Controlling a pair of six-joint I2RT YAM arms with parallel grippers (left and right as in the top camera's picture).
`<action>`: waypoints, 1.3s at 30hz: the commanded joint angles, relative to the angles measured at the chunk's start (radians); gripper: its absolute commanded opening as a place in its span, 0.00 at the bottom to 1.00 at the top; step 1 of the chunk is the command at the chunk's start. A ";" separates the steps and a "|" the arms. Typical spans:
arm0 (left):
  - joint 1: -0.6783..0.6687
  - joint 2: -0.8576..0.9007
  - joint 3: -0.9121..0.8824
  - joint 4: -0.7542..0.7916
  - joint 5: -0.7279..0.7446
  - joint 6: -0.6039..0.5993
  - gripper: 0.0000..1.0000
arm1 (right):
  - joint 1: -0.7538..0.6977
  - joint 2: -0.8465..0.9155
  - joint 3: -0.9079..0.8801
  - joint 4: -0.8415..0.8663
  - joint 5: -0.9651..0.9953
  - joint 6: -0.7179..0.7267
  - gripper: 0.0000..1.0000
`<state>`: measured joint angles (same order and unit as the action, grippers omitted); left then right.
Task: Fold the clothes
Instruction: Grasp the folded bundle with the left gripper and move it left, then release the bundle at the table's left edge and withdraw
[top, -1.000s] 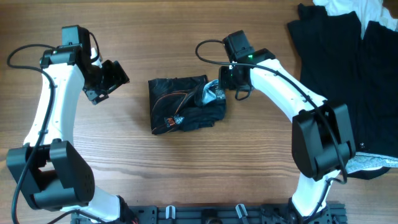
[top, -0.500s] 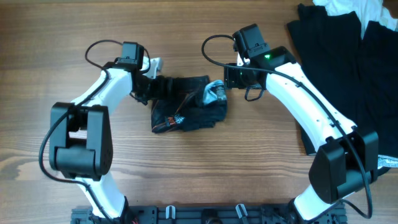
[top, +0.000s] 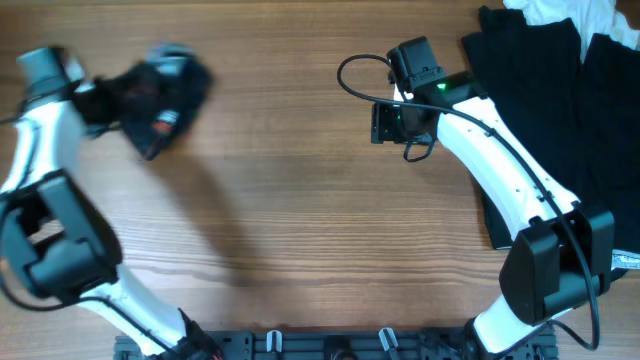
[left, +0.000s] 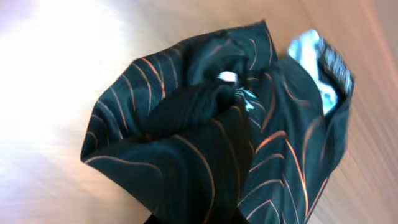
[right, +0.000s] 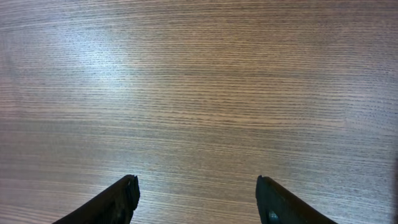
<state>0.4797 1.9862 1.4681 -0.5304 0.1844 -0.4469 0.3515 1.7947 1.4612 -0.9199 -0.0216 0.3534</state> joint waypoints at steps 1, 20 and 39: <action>0.177 -0.023 0.004 -0.040 -0.022 -0.139 0.14 | -0.001 -0.021 0.013 0.000 -0.002 -0.012 0.65; 0.031 -0.067 0.005 -0.045 0.026 0.106 0.20 | -0.007 -0.021 0.013 -0.016 -0.002 -0.010 0.65; -0.092 -0.003 0.007 -0.160 0.061 0.254 0.46 | -0.112 -0.070 0.014 0.016 -0.146 0.060 0.79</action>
<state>0.4465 2.1029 1.4685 -0.7128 0.2146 -0.3035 0.3126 1.7866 1.4612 -0.9314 -0.0578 0.3965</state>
